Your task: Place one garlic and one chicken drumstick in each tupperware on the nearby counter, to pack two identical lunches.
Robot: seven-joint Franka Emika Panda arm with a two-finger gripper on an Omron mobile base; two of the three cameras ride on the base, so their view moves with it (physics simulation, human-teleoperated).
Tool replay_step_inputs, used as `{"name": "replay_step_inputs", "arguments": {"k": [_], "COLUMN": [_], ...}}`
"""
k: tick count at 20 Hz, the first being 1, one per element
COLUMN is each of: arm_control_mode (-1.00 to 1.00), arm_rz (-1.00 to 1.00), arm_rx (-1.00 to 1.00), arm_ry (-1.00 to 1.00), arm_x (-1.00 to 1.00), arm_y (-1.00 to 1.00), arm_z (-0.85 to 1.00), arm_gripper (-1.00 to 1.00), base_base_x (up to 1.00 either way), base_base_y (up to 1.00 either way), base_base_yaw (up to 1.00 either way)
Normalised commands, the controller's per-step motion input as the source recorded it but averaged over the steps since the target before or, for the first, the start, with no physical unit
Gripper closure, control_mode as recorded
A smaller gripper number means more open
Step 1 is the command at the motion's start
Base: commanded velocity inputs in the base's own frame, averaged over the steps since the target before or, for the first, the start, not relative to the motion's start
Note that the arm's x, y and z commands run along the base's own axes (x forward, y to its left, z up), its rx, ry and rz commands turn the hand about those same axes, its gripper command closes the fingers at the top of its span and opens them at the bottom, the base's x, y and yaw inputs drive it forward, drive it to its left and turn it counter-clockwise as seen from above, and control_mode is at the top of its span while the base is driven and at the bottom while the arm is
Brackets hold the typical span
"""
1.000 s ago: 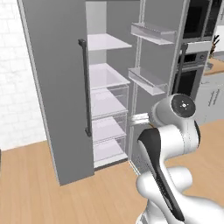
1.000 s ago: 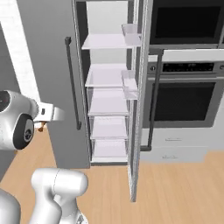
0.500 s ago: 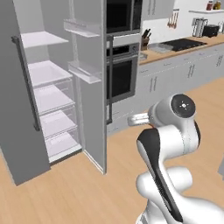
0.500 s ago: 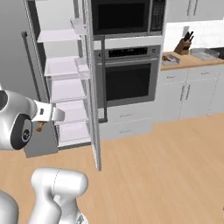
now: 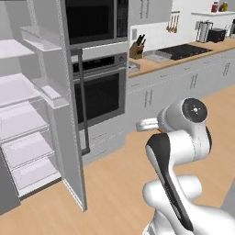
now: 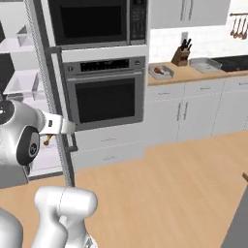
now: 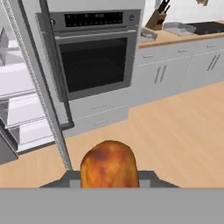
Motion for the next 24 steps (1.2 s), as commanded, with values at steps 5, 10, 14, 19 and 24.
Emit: {"name": "replay_step_inputs", "arguments": {"k": [5,10,14,19,24], "arm_control_mode": [1.00,1.00,1.00,1.00,1.00], "arm_rz": [0.00,0.00,0.00,0.00,0.00], "arm_rx": [0.00,0.00,0.00,0.00,0.00], "arm_ry": [0.00,0.00,0.00,0.00,0.00], "arm_x": [0.00,0.00,0.00,0.00,0.00], "arm_y": [0.00,0.00,0.00,0.00,0.00], "arm_z": [0.00,0.00,0.00,0.00,0.00], "arm_gripper": [1.00,1.00,1.00,1.00,1.00], "base_base_x": [1.00,1.00,1.00,1.00,1.00], "base_base_y": [-0.72,-0.69,-0.55,-0.48,-0.41], "base_base_yaw": [0.00,-0.11,-0.12,-0.02,0.03]}}
